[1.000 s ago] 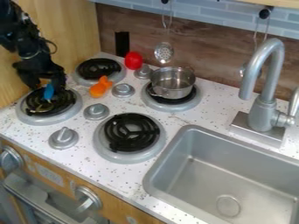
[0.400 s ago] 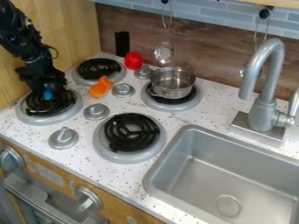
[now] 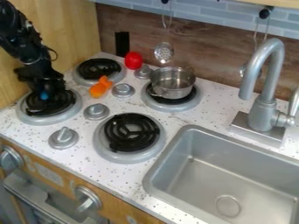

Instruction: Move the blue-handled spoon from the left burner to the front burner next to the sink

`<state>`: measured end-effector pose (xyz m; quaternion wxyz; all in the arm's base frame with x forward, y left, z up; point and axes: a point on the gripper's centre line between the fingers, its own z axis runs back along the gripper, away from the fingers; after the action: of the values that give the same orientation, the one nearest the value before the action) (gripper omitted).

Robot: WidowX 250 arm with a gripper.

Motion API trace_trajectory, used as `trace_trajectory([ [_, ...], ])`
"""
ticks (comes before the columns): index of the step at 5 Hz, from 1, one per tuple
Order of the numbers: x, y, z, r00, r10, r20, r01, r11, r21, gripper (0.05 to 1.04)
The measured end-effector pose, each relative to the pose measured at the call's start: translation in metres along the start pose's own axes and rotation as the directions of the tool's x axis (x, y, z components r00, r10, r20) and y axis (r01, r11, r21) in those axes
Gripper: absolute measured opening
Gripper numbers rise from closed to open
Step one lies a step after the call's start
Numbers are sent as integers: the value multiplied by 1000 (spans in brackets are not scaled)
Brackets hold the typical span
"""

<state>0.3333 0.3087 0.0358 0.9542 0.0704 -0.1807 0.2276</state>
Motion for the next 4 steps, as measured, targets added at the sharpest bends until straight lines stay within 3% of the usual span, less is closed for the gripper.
trace_trajectory([
  [1, -10, -2, 5, 1000, 12, -17, -12, 1000, 2, 401],
  [3, -18, -29, 68, 998, -61, 19, 62, 997, -37, 401],
  [4, -28, -68, 95, 988, -147, 53, 152, 982, -112, 401],
])
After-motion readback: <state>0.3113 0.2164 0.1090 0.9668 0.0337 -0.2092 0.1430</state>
